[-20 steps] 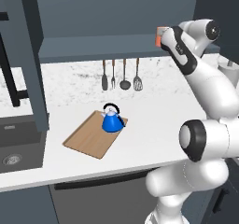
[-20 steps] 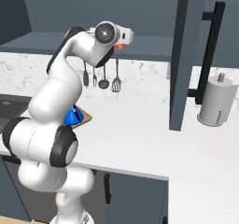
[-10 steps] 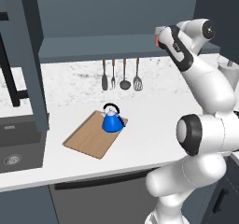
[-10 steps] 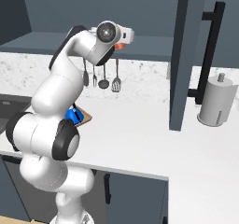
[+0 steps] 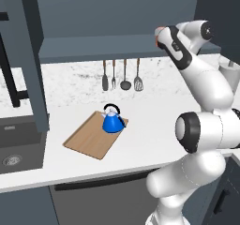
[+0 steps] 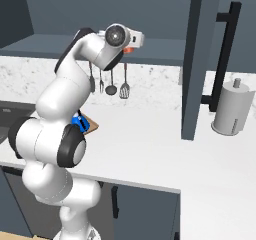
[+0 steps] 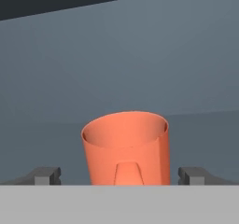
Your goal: Pick the kettle from the counter and place it on the tray. Then pick the mug from the cabinet and place it on the tray. Then close the cabinet doors.
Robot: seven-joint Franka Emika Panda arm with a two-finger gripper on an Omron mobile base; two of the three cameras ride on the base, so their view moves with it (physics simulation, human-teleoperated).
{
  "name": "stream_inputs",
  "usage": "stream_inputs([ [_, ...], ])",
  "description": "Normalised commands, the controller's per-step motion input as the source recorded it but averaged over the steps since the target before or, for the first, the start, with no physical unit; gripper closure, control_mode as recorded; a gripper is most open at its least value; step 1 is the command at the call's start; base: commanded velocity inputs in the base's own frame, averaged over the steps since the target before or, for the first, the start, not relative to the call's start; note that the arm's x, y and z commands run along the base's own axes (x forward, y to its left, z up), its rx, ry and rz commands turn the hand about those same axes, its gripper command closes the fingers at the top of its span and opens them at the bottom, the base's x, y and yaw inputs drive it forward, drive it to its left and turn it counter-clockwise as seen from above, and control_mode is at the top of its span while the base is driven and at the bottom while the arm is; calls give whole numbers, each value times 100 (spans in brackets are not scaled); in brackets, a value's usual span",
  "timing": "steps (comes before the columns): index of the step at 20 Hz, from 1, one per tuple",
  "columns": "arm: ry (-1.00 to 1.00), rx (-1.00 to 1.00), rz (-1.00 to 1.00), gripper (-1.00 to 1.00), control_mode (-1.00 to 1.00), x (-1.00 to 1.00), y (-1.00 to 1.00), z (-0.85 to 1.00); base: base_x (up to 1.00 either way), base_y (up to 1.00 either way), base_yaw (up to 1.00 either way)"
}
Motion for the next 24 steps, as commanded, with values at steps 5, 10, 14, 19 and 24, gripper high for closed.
stream_inputs([
  [5,0,0,0,-100,-100,2,-4,-15,0,0,0],
  [10,0,0,0,100,-100,0,-4,0,0,0,0],
  [14,-2,0,0,100,-100,0,-1,0,0,0,0],
  [19,0,0,0,100,-100,0,0,0,0,0,0],
  [24,0,0,0,100,-100,0,0,0,0,0,0],
])
